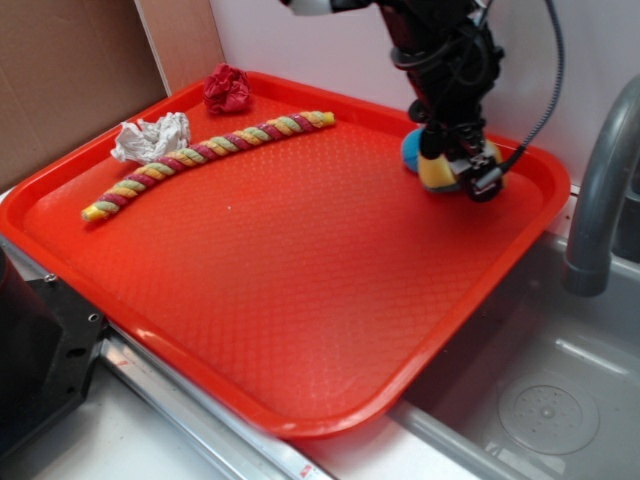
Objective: Grab the green sponge.
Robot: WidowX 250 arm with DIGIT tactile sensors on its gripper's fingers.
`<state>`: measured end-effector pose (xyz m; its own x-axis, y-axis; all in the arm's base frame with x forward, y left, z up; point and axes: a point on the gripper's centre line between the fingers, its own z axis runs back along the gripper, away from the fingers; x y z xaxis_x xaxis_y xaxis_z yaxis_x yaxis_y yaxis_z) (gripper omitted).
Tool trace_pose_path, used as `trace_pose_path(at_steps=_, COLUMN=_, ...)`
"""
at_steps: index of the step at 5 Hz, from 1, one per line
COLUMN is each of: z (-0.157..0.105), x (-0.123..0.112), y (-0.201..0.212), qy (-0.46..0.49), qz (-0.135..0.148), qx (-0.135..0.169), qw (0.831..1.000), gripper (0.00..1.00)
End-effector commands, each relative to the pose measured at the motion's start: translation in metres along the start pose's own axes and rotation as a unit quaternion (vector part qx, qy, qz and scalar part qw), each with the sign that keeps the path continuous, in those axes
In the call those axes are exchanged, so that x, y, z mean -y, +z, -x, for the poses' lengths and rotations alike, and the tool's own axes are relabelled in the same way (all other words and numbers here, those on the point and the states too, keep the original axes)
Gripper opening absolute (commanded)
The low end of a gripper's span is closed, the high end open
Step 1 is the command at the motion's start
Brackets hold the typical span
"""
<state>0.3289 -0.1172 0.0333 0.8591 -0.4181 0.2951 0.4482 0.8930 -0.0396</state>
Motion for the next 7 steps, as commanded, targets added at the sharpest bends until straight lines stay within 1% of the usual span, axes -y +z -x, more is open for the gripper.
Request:
trace_pose_path(at_steps=1, z=0.046, x=-0.007, y=0.111, qy=0.108, qz=-0.031, qx=-0.001, qw=0.994, gripper=0.0)
trace_pose_path(at_steps=2, z=0.071, x=-0.032, y=0.154, qy=0.226, qz=-0.067, qx=-0.083, qw=0.968, gripper=0.0)
trace_pose_path(at_steps=3, z=0.105, x=-0.061, y=0.191, qy=0.352, qz=-0.054, qx=-0.125, qw=0.926, gripper=0.0)
trace_pose_path(at_steps=4, z=0.118, x=-0.052, y=0.218, qy=0.393, qz=-0.079, qx=-0.087, qw=0.912, gripper=0.0)
trace_pose_path(at_steps=5, z=0.12, x=-0.052, y=0.237, qy=0.4, qz=-0.068, qx=-0.055, qw=0.912, gripper=0.0)
trace_pose_path(at_steps=6, z=0.106, x=-0.048, y=0.242, qy=0.388, qz=-0.047, qx=-0.05, qw=0.919, gripper=0.0)
trace_pose_path(at_steps=7, z=0.098, x=-0.042, y=0.232, qy=0.375, qz=-0.062, qx=-0.067, qw=0.922, gripper=0.0)
